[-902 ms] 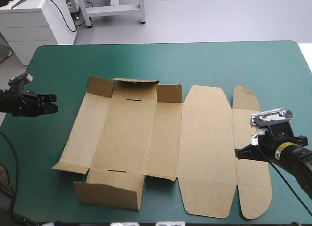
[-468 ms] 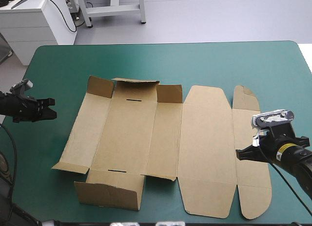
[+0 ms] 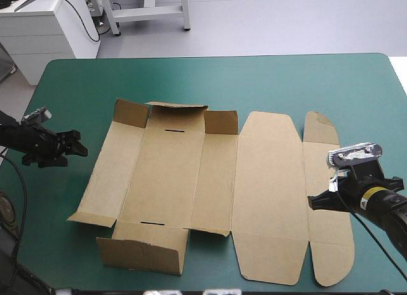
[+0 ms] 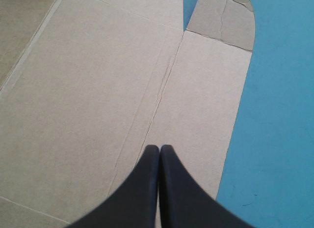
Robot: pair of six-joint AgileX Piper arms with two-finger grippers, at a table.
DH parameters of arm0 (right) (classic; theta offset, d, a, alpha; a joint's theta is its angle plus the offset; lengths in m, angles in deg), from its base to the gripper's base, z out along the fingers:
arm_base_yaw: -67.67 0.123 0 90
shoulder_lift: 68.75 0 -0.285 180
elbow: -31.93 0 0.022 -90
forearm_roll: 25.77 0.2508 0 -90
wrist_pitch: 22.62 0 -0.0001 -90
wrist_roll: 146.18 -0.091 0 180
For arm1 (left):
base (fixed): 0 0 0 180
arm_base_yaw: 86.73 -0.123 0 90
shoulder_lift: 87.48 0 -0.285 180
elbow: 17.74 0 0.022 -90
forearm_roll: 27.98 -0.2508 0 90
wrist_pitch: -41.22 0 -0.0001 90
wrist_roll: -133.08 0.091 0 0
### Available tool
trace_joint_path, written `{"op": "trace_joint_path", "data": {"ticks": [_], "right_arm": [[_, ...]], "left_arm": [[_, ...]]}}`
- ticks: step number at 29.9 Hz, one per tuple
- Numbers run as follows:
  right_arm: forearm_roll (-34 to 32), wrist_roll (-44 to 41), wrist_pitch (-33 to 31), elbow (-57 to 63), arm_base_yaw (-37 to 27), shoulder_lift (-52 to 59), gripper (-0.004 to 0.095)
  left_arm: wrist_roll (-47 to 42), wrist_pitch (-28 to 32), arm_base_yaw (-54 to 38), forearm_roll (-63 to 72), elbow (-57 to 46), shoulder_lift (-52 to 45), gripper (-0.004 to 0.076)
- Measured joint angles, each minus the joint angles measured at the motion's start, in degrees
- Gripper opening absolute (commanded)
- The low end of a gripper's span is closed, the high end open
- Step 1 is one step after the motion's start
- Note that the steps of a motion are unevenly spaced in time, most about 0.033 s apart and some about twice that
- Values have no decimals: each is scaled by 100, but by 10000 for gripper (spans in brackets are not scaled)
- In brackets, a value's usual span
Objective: Fold the box
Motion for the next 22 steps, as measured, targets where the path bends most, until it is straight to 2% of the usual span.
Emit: {"op": "trace_joint_path", "data": {"ticks": [5,11,22], "right_arm": [[0,33,0,0,0,0,-21],[0,74,0,0,0,0,-21],[0,120,0,0,0,2,-21]], "left_arm": [[-46,1,415,-125,-451,0,402],[-59,5,545,-213,-971,0,400],[-1,72,691,199,-1316,-51,395]]}}
